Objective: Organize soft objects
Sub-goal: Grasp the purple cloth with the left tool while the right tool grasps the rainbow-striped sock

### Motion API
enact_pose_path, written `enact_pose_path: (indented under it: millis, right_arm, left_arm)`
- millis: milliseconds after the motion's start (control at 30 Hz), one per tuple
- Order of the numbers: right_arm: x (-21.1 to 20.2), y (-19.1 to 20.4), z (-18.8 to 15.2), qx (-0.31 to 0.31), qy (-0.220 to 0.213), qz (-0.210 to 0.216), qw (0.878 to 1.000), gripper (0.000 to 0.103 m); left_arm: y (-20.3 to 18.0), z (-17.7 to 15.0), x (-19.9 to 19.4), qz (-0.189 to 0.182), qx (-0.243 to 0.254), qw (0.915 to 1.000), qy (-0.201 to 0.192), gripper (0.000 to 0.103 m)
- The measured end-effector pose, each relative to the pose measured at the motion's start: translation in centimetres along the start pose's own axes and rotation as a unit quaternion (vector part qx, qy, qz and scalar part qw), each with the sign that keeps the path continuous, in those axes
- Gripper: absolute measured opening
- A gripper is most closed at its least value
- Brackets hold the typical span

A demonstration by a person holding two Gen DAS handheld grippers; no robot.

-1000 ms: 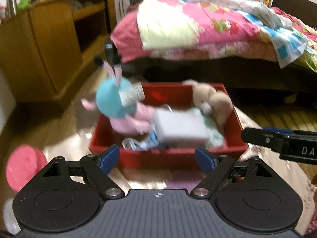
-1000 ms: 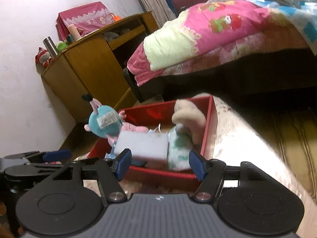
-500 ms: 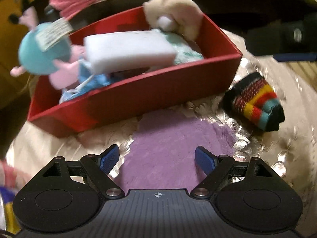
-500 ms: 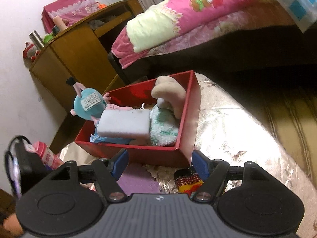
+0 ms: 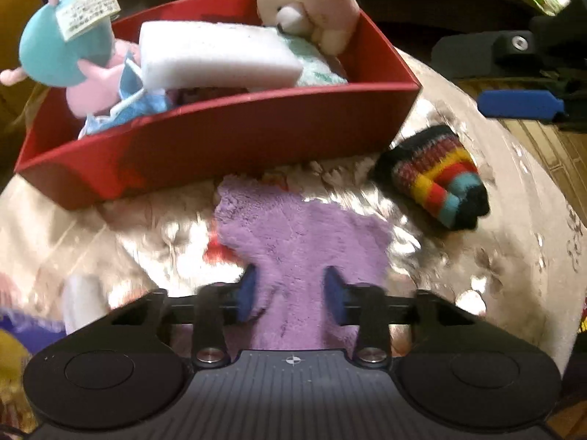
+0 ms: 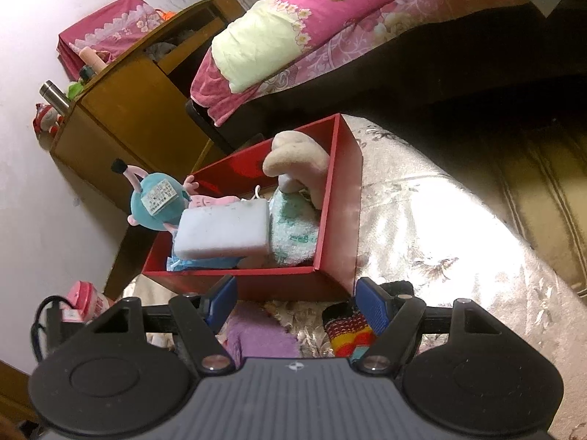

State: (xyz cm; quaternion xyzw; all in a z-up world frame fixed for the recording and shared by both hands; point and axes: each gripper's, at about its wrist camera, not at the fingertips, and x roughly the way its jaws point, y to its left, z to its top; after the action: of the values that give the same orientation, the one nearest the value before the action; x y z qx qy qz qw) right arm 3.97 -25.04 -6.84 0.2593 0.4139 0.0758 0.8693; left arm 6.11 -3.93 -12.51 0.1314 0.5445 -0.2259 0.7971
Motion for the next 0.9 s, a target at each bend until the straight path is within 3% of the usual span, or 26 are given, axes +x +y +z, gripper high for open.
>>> enact_pose_path:
  millis: [100,200,500,667,767,900]
  right_arm:
    - [-0.1,0.1,-0.1,-0.011,0.003,-0.003,1.000,0.043]
    - [0.1,-0.2,-0.2,-0.013,0.012,-0.012,1.000,0.043]
    - [0.9,-1.7,-0.5,0.007,0.039,-0.030,0.999,0.043]
    - [2.0,-1.7,-0.8,0.006,0.058,-0.044,0.997,0.045]
    - [2.7,-1.8,-1.1,0.003,0.067,-0.056,0.996,0.051]
    - [3.7,-1.9,-1.5,-0.007,0.076,-0.071,0.995,0.052]
  left_arm:
    - [0.4,-1.1,-0.6,-0.032,-0.034,0.9988,0.015,0.011]
    - [1.0,-2.0,-2.0,-0.070,-0.072,0.9949,0.012,0.009]
    - [5.1,-0.6,-8.1,-0.179,-0.168,0.9669,-0.069,0.009]
    - [6.5,-0.5,-9.7,-0.198,-0.188,0.9565,-0.102,0.009]
    - [7.2,-0.2,-10.5,-0.216,-0.202,0.9490,-0.110,0.009]
    - [7.2,-0.1,-10.8,-0.237,-0.214,0.9401,-0.120,0.009]
